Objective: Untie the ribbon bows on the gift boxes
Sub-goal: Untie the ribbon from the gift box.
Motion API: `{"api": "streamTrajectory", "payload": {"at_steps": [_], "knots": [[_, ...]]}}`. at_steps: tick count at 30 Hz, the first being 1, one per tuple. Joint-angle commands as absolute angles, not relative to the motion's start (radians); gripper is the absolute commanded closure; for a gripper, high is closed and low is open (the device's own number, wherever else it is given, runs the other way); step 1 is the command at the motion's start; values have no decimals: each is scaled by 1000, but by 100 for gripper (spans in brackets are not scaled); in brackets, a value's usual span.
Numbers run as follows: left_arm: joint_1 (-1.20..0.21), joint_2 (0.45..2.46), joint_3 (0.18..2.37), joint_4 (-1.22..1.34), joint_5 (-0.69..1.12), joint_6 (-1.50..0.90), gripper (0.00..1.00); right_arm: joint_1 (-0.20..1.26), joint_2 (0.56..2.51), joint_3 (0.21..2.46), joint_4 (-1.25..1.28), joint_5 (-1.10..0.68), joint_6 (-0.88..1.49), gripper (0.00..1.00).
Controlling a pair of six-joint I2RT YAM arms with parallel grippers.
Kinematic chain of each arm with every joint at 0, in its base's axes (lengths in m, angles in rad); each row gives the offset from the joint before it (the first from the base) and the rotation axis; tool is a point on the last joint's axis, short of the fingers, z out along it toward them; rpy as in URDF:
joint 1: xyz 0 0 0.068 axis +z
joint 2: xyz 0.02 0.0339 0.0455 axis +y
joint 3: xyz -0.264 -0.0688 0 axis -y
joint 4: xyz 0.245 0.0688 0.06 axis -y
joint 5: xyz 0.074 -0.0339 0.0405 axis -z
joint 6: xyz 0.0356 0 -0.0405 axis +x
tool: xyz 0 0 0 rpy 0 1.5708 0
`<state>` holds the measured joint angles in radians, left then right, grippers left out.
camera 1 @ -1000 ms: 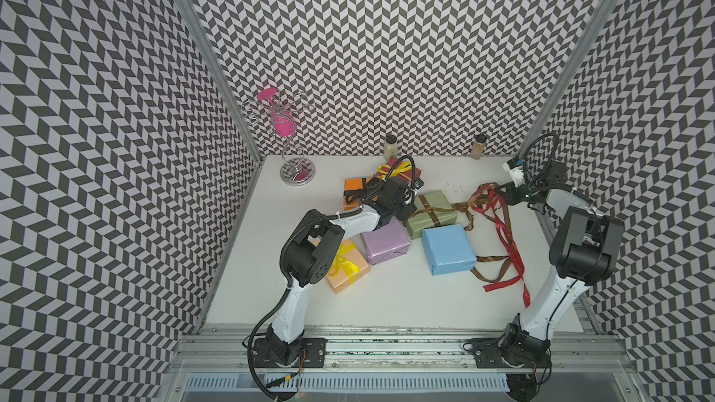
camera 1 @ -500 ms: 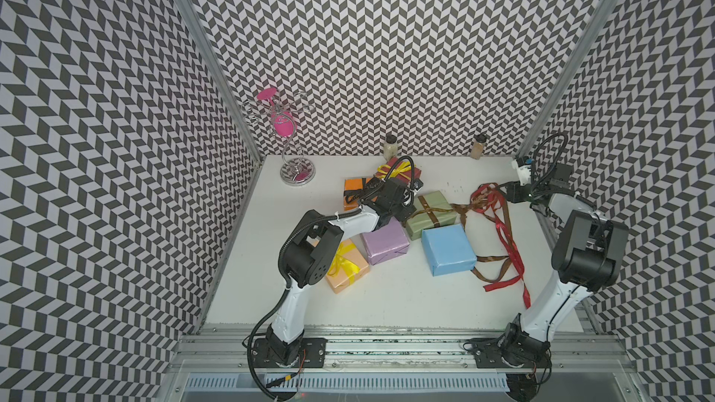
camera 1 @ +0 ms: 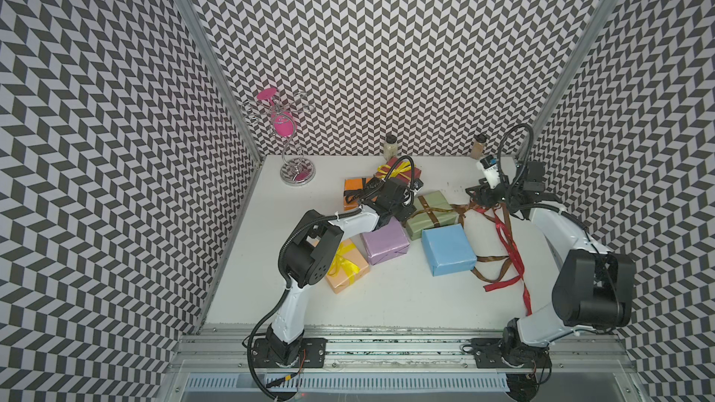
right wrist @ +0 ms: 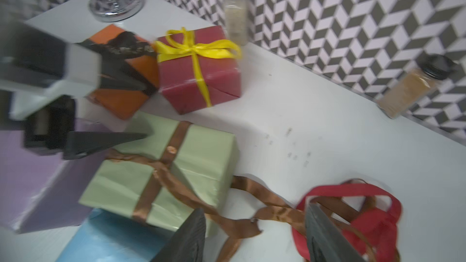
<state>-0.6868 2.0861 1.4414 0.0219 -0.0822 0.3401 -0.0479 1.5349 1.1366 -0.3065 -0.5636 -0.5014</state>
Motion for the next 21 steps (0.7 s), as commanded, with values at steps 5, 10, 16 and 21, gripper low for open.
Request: {"api": "streamTrajectory", "payload": {"at_steps": [5,10,16,21], "knots": [[-680,2071,1449,-78,-62,339,27,117,1533,1107,-416,-530,-481,46],[-675,2074,1457,-83,-53,330,27,166,1569,1085,-447,-523,-496,48],[-673,2066,1453,-81,-43,325,27,220,1644,1097,-464,-474,-500,49],[-672,2065,1453,-83,-39,321,27,245,1697,1116,-443,-477,-472,50]]}}
